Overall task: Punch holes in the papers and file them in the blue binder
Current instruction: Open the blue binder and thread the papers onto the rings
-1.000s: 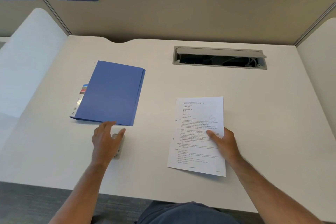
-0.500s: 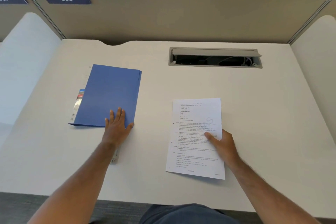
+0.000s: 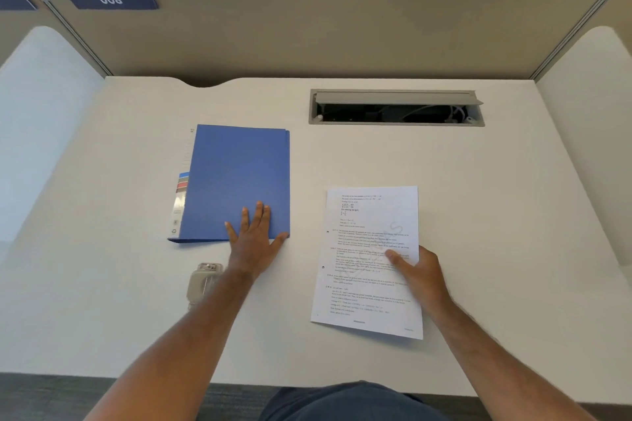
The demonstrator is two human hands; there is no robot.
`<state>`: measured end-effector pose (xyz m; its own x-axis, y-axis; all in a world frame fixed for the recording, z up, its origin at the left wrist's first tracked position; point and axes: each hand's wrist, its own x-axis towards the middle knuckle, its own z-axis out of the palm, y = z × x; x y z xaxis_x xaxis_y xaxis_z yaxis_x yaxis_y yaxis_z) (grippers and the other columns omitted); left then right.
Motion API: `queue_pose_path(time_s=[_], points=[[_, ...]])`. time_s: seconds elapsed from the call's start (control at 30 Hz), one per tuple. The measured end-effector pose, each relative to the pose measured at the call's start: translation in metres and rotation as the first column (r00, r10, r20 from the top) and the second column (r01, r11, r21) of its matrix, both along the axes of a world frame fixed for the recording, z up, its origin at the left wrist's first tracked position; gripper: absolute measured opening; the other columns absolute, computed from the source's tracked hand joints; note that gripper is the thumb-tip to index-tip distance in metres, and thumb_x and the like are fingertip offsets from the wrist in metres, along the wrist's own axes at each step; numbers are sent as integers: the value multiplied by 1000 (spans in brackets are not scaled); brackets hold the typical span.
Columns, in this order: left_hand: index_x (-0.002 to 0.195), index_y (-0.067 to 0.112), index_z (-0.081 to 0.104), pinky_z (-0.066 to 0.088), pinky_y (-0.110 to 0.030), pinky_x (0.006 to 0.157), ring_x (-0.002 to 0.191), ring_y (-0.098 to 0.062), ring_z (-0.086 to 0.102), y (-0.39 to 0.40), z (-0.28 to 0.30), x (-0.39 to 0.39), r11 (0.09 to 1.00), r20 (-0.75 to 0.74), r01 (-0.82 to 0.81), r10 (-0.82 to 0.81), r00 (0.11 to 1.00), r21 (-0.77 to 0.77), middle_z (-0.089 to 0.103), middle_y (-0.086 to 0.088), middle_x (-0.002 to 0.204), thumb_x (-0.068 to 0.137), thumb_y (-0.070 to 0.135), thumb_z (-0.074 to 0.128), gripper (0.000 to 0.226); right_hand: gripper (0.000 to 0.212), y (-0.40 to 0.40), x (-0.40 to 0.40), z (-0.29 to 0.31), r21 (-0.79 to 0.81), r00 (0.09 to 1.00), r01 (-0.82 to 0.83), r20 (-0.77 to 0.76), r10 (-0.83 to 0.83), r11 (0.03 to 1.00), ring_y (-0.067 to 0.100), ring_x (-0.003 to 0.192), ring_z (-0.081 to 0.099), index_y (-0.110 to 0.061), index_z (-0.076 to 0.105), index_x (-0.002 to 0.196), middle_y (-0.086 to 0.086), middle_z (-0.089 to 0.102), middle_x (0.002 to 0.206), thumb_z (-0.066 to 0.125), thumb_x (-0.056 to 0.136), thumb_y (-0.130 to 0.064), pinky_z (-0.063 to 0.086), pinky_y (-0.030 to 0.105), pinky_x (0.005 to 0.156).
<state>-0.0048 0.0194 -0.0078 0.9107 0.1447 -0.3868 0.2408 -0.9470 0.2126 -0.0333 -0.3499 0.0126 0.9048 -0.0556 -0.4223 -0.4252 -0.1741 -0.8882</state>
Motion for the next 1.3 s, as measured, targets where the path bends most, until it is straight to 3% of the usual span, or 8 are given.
queue_pose_path(time_s=[0.5, 0.73, 1.03, 1.1, 1.17, 1.2, 1.27, 1.3], points=[[169, 28, 6, 3, -64, 126, 164, -28, 0, -81, -12, -24, 980, 117, 192, -197, 973, 52, -2, 6, 177, 99, 74, 13, 84, 22, -21, 5, 19, 120, 978, 209, 0, -211, 971, 22, 99, 81, -15, 79, 115, -1, 83, 109, 80, 95, -24, 63, 41, 88], [168, 26, 0, 9, -68, 123, 163, -37, 3, -120, -8, -42, 916, 94, 380, -393, 915, 131, -7, -4, 177, 102, 61, 48, 89, 15, -29, 4, 25, 126, 972, 234, 0, -235, 964, 16, 90, 81, -16, 78, 110, -6, 84, 101, 79, 96, -21, 62, 22, 68], [151, 33, 40, 24, -69, 121, 147, -31, 47, -162, 6, -75, 903, 252, 416, -380, 890, -107, 58, -3, 148, 96, 39, 67, 61, 21, -35, -2, 25, 131, 969, 248, -22, -248, 960, 19, 92, 82, -14, 78, 114, -2, 84, 105, 79, 95, -22, 63, 28, 71], [150, 29, 42, 21, -63, 125, 144, -19, 45, -166, 4, -81, 868, 145, 334, -301, 942, -367, 56, 0, 146, 105, 40, 49, 46, 21, -35, -1, 25, 124, 969, 246, -25, -245, 961, 20, 93, 82, -14, 78, 114, -2, 84, 105, 80, 95, -22, 63, 31, 74], [148, 16, 47, 40, -52, 119, 137, -18, 52, -172, 15, -89, 573, -55, 4, -85, 995, -820, 57, -8, 146, 111, 30, 44, 39, 22, -34, 0, 24, 122, 969, 248, -27, -247, 961, 21, 95, 82, -14, 78, 115, 0, 84, 106, 80, 94, -22, 63, 34, 78], [146, 14, 47, 47, -47, 115, 133, -21, 58, -174, 15, -90, 523, -30, -23, -5, 1000, -852, 58, -12, 146, 108, 23, 52, 39, 22, -34, 0, 24, 118, 969, 247, -27, -246, 962, 21, 95, 81, -14, 78, 115, 0, 84, 107, 81, 94, -22, 63, 35, 80], [143, 34, 46, 52, -50, 110, 124, -26, 66, -165, 22, -86, 618, 173, 121, 24, 985, -777, 64, -3, 137, 99, 24, 69, 51, 22, -34, 1, 24, 114, 971, 240, -24, -239, 964, 21, 95, 81, -14, 78, 115, -1, 84, 106, 80, 94, -22, 63, 36, 81], [146, 46, 40, 44, -51, 117, 129, -25, 63, -160, 18, -84, 725, 339, 337, -151, 929, -601, 61, 6, 140, 101, 28, 65, 54, 22, -34, 2, 25, 112, 971, 238, -25, -237, 965, 21, 95, 81, -14, 78, 114, -1, 84, 106, 80, 94, -22, 63, 35, 80]])
